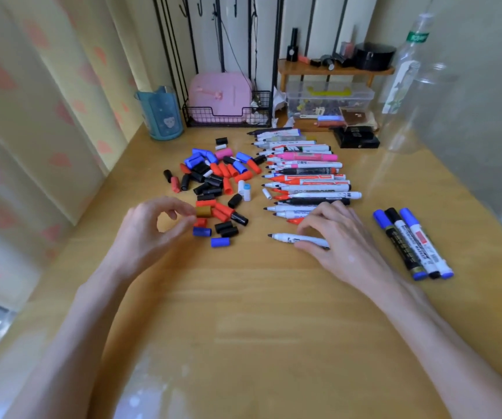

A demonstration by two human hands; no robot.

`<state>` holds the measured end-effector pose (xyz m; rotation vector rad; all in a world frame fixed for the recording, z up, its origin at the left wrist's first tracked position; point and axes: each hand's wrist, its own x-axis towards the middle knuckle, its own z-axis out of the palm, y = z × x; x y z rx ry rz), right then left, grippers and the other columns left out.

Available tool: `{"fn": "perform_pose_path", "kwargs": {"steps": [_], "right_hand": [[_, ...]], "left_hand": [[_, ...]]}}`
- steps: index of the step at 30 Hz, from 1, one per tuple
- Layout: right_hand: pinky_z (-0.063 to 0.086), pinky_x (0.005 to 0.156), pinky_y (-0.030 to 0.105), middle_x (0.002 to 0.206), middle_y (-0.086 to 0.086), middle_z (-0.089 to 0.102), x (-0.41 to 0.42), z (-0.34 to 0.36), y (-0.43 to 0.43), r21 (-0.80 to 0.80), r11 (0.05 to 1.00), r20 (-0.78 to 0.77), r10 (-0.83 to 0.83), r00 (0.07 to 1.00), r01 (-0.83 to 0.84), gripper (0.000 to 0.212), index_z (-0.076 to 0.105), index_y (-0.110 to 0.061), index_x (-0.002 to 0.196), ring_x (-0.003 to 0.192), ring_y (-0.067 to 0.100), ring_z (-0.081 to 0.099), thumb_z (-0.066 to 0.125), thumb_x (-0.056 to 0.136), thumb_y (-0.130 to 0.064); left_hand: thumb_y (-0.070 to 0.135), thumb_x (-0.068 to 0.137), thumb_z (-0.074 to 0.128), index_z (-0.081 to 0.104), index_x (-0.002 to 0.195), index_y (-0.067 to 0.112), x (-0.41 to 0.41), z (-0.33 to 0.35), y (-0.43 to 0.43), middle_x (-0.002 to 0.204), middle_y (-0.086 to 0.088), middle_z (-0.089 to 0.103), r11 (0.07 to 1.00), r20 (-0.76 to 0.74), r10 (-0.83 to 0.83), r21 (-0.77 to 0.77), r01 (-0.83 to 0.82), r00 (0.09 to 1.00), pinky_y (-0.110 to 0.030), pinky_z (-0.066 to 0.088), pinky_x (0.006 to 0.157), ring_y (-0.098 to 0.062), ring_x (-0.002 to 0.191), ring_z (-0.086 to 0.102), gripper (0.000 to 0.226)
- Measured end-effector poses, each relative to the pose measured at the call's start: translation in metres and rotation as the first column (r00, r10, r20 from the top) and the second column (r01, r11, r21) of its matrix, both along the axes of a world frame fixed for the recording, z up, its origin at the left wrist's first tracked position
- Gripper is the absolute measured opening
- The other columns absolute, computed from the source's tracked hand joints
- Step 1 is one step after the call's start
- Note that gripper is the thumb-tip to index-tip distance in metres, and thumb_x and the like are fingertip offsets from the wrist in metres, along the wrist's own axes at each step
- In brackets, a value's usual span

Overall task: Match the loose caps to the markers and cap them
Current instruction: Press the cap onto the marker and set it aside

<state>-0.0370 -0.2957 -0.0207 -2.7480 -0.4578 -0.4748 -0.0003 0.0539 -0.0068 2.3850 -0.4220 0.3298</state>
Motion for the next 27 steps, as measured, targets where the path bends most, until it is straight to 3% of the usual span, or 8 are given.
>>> {"fn": "perform_pose_path", "kwargs": {"steps": [5,7,11,15,21,24,27], "right_hand": [[0.040,0.086,0.037,0.096,-0.010,0.066,0.005,0.003,0.029,0.104,0.991,0.023,0.086,0.996,-0.088,0.015,0.059,-0.020,0.103,0.088,0.016,0.058,0.068,0.098,-0.031],[0.039,0.085,0.037,0.093,-0.012,0.068,0.004,0.001,0.036,0.126,0.986,0.023,0.107,0.994,-0.109,0.015,0.057,-0.021,0.104,0.082,0.012,0.057,0.065,0.100,-0.032],[0.042,0.087,0.043,0.099,-0.015,0.068,0.000,-0.005,0.035,0.157,0.977,0.025,0.141,0.990,-0.143,0.013,0.064,-0.022,0.104,0.090,0.012,0.057,0.069,0.098,-0.033],[0.047,0.086,0.042,0.101,-0.009,0.069,-0.001,-0.005,0.037,0.212,0.964,0.034,0.157,0.987,-0.161,0.014,0.070,-0.018,0.107,0.095,0.018,0.058,0.071,0.098,-0.029],[0.047,0.084,0.037,0.101,-0.009,0.067,-0.002,-0.004,0.040,0.255,0.946,0.055,0.192,0.980,-0.199,0.012,0.070,-0.016,0.107,0.096,0.019,0.057,0.070,0.098,-0.024],[0.046,0.082,0.036,0.098,-0.010,0.065,-0.004,-0.003,0.043,0.262,0.941,0.059,0.203,0.977,-0.212,0.011,0.069,-0.016,0.106,0.093,0.016,0.054,0.070,0.099,-0.024],[0.048,0.080,0.036,0.099,-0.009,0.065,-0.006,-0.004,0.043,0.304,0.928,0.049,0.213,0.976,-0.217,0.013,0.070,-0.016,0.109,0.091,0.015,0.058,0.071,0.098,-0.023]], "left_hand": [[0.059,0.078,0.076,0.076,0.100,0.039,-0.005,-0.001,-0.005,0.102,0.017,0.069,0.990,-0.053,-0.122,0.060,0.125,0.991,-0.032,0.049,0.077,-0.008,0.093,0.060,0.030],[0.059,0.079,0.077,0.076,0.103,0.036,-0.008,-0.006,-0.015,0.103,0.017,0.065,0.978,-0.051,-0.148,0.139,0.153,0.988,-0.038,0.053,0.078,-0.008,0.097,0.058,0.033],[0.047,0.088,0.077,0.075,0.101,0.028,-0.010,-0.013,-0.028,0.101,0.012,0.062,0.947,0.011,-0.131,0.296,0.122,0.991,-0.043,0.056,0.072,-0.017,0.100,0.054,0.023],[0.043,0.088,0.078,0.074,0.101,0.029,-0.014,-0.009,-0.032,0.096,0.018,0.064,0.974,0.051,-0.169,0.164,0.159,0.984,-0.029,0.048,0.075,-0.006,0.087,0.057,0.020],[0.041,0.086,0.082,0.074,0.100,0.032,-0.017,-0.008,-0.040,0.090,0.021,0.069,0.980,0.011,-0.176,0.093,0.174,0.984,-0.023,0.049,0.077,-0.005,0.084,0.063,0.018],[0.039,0.089,0.080,0.073,0.100,0.031,-0.019,-0.009,-0.046,0.084,0.021,0.069,0.982,-0.019,-0.188,0.027,0.189,0.982,-0.014,0.043,0.072,-0.006,0.083,0.066,0.015],[0.046,0.094,0.074,0.073,0.105,0.031,-0.020,-0.015,-0.054,0.088,0.018,0.071,0.977,-0.042,-0.212,-0.048,0.210,0.976,-0.018,0.044,0.070,-0.009,0.083,0.067,0.018]]}}
